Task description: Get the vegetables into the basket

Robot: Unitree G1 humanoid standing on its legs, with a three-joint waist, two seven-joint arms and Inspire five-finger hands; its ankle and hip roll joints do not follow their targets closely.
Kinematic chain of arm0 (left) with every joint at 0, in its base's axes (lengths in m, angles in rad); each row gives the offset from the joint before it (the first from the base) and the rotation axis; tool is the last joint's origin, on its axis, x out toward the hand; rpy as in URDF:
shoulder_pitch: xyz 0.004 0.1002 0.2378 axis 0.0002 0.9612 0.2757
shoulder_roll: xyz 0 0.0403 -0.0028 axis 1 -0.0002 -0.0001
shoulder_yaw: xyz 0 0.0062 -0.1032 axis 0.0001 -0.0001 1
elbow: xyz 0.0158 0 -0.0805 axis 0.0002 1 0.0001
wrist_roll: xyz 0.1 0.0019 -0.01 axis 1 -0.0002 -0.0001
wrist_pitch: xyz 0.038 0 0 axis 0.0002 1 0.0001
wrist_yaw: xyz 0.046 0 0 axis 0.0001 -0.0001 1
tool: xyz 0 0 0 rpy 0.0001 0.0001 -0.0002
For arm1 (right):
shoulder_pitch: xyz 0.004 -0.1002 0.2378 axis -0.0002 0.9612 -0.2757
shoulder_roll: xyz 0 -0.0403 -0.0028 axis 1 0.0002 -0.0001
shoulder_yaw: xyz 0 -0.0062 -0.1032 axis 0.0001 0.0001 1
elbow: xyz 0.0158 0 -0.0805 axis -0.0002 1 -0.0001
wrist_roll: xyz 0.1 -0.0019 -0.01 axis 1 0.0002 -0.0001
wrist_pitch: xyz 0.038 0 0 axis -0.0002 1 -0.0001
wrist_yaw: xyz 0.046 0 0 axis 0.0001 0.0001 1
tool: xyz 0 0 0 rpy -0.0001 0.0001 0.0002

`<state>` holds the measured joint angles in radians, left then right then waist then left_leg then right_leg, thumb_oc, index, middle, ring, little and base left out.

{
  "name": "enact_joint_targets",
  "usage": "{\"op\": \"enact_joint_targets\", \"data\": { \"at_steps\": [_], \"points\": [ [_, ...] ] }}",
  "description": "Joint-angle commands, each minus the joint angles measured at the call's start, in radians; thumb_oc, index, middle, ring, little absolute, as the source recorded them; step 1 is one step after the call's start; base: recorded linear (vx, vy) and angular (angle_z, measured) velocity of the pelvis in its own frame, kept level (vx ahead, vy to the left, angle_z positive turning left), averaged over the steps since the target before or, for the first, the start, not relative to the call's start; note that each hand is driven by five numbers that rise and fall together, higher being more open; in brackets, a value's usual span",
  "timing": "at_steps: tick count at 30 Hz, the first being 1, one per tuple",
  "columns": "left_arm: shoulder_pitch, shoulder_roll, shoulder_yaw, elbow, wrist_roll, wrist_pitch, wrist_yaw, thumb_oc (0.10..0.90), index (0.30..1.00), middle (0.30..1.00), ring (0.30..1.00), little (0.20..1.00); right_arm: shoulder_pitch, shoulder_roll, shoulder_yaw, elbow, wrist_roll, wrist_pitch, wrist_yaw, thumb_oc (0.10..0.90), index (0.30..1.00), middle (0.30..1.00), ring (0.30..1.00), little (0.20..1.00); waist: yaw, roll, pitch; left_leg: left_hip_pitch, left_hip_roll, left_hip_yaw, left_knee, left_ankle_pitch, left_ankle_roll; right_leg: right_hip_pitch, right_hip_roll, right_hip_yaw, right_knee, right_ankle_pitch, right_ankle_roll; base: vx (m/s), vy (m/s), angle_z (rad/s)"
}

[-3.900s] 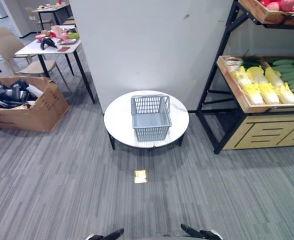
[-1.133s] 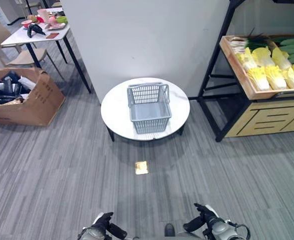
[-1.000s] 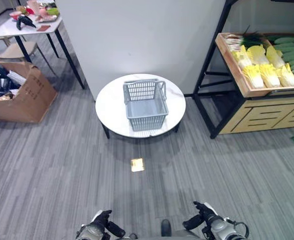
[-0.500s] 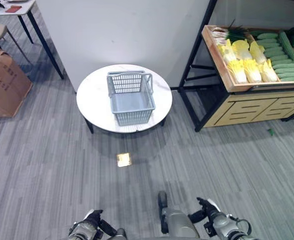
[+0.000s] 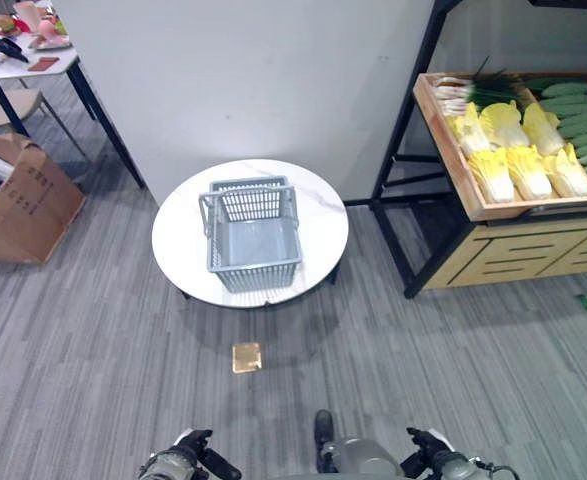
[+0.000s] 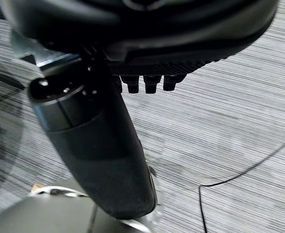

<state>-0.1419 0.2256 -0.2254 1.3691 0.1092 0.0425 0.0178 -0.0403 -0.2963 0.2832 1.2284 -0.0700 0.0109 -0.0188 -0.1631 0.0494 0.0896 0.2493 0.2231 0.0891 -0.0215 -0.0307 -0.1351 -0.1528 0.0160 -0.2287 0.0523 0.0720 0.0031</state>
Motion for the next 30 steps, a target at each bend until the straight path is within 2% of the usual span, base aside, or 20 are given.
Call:
{"op": "enact_joint_targets", "data": {
  "at_steps": [1,2,3,5,6,8,9,10,11,12,13,14,17,19,20,30],
  "points": [
    [-0.011,0.057,-0.019,0.005,0.006,0.005,0.002,0.9,1.0,1.0,1.0,1.0,-0.022,0.018,0.022,0.047,0.024,-0.014,0.005,0.9,1.0,1.0,1.0,1.0,-0.034,-0.039,0.003,0.07,-0.091,0.017,0.014,0.039,-0.004,-0.039,-0.024,0.064,-0.025,0.052,0.096,0.26,-0.18,0.09],
    [-0.012,0.059,-0.023,-0.006,0.007,-0.001,0.001,0.9,1.0,1.0,1.0,1.0,-0.018,0.011,0.024,0.046,0.021,-0.016,0.007,0.9,1.0,1.0,1.0,1.0,-0.036,-0.034,0.009,0.047,-0.073,0.015,0.087,0.105,-0.026,-0.011,-0.009,0.06,-0.028,0.03,0.078,0.23,-0.161,0.06],
    [-0.015,0.06,-0.029,-0.015,0.01,-0.002,0.002,0.9,1.0,1.0,1.0,1.0,-0.014,0.007,0.025,0.044,0.02,-0.015,0.009,0.9,1.0,1.0,1.0,1.0,-0.034,-0.038,0.015,0.025,-0.07,0.01,0.133,0.147,-0.035,0.012,-0.004,0.059,-0.034,0.022,0.068,0.21,-0.163,0.04],
    [-0.03,0.064,-0.042,-0.034,0.014,-0.005,0.015,0.9,1.0,1.0,1.0,1.0,-0.014,0.001,0.031,0.044,0.015,-0.013,0.012,0.9,1.0,1.0,1.0,1.0,-0.028,-0.059,0.031,-0.027,-0.067,0.007,0.247,0.208,-0.045,0.048,-0.007,0.061,-0.043,0.008,0.049,0.16,-0.133,-0.02],
    [-0.038,0.069,-0.045,-0.042,0.015,-0.006,0.027,0.9,1.0,1.0,1.0,1.0,-0.013,0.0,0.032,0.045,0.013,-0.014,0.009,0.9,1.0,1.0,1.0,1.0,-0.024,-0.071,0.035,-0.042,-0.065,0.009,0.283,0.216,-0.042,0.066,-0.006,0.063,-0.044,-0.005,0.04,0.21,-0.127,-0.11],
    [-0.039,0.062,-0.057,-0.091,0.0,-0.014,0.043,0.9,1.0,1.0,1.0,1.0,-0.005,-0.013,0.026,0.049,0.008,-0.011,-0.001,0.9,1.0,1.0,1.0,1.0,-0.006,-0.094,0.053,-0.125,-0.051,0.067,0.27,0.186,-0.009,0.105,-0.034,0.083,-0.043,-0.026,0.047,0.19,-0.032,-0.1],
    [-0.037,0.058,-0.062,-0.093,0.005,-0.014,0.044,0.9,1.0,1.0,1.0,1.0,-0.004,-0.017,0.021,0.049,0.007,-0.008,-0.004,0.9,1.0,1.0,1.0,1.0,0.005,-0.102,0.058,-0.166,-0.056,0.086,0.229,0.146,0.005,0.122,-0.049,0.089,-0.045,-0.031,0.058,0.11,0.041,0.13],
    [-0.036,0.057,-0.063,-0.093,0.006,-0.014,0.045,0.9,1.0,1.0,1.0,1.0,-0.003,-0.017,0.021,0.049,0.007,-0.008,-0.004,0.9,1.0,1.0,1.0,1.0,0.009,-0.101,0.061,-0.161,-0.055,0.09,0.233,0.14,0.006,0.126,-0.049,0.093,-0.045,-0.033,0.06,0.16,0.062,0.24],
    [-0.028,0.043,-0.069,-0.092,0.01,-0.012,0.047,0.9,1.0,1.0,1.0,1.0,-0.002,-0.024,0.015,0.053,0.002,-0.007,-0.008,0.9,1.0,1.0,1.0,1.0,0.029,-0.11,0.069,-0.209,-0.075,0.097,0.153,0.091,0.02,0.15,-0.068,0.102,-0.051,-0.039,0.077,0.18,0.099,0.02],
    [-0.02,0.029,-0.08,-0.085,0.02,-0.01,0.052,0.9,1.0,1.0,1.0,1.0,-0.002,-0.028,0.014,0.053,-0.004,-0.007,-0.013,0.9,1.0,1.0,1.0,1.0,0.047,-0.104,0.075,-0.253,-0.08,0.078,0.084,0.103,0.014,0.171,-0.077,0.115,-0.051,-0.055,0.083,0.3,0.16,-0.22],
    [-0.006,0.013,-0.084,-0.084,0.017,-0.015,0.06,0.9,1.0,1.0,1.0,1.0,-0.001,-0.028,0.016,0.053,-0.01,-0.014,-0.019,0.9,1.0,1.0,1.0,1.0,0.072,-0.091,0.081,-0.318,-0.092,0.047,0.011,0.173,0.011,0.207,-0.073,0.135,-0.059,-0.073,0.084,0.26,0.16,-0.33],
    [-0.001,0.008,-0.088,-0.085,0.016,-0.015,0.062,0.9,1.0,1.0,1.0,1.0,-0.001,-0.029,0.016,0.055,-0.011,-0.014,-0.019,0.9,1.0,1.0,1.0,1.0,0.081,-0.089,0.083,-0.333,-0.095,0.036,-0.001,0.189,0.011,0.226,-0.073,0.144,-0.062,-0.085,0.085,0.21,0.136,-0.26],
    [0.035,-0.024,-0.103,-0.103,0.023,-0.021,0.071,0.9,1.0,1.0,1.0,1.0,-0.001,-0.004,0.018,0.047,0.003,-0.019,-0.025,0.9,1.0,1.0,1.0,1.0,0.091,-0.091,0.081,-0.272,-0.107,0.047,-0.043,0.159,0.022,0.23,-0.074,0.156,-0.056,-0.096,0.092,0.08,0.103,-0.49],
    [0.034,-0.024,-0.101,-0.101,0.019,-0.021,0.075,0.9,1.0,1.0,1.0,1.0,0.001,0.002,0.018,0.046,0.008,-0.021,-0.027,0.9,1.0,1.0,1.0,1.0,0.094,-0.092,0.08,-0.263,-0.112,0.046,-0.051,0.151,0.027,0.225,-0.081,0.16,-0.064,-0.09,0.098,0.0,0.113,-0.7],
    [0.031,-0.026,-0.11,-0.1,0.022,-0.023,0.077,0.9,1.0,1.0,1.0,1.0,-0.002,0.01,0.017,0.046,0.017,-0.021,-0.035,0.9,1.0,1.0,1.0,1.0,0.094,-0.095,0.082,-0.253,-0.123,0.059,-0.063,0.139,0.035,0.212,-0.094,0.167,-0.084,-0.068,0.113,0.0,0.099,-0.43],
    [-0.009,0.016,-0.095,-0.111,0.002,-0.031,0.093,0.9,1.0,1.0,1.0,1.0,-0.052,0.028,0.05,0.046,0.006,-0.017,-0.035,0.9,1.0,1.0,1.0,1.0,0.111,-0.122,0.104,-0.251,-0.15,0.094,-0.066,0.092,0.07,0.152,-0.126,0.222,-0.124,-0.008,0.16,-0.03,0.119,-0.08]
  ]
}}
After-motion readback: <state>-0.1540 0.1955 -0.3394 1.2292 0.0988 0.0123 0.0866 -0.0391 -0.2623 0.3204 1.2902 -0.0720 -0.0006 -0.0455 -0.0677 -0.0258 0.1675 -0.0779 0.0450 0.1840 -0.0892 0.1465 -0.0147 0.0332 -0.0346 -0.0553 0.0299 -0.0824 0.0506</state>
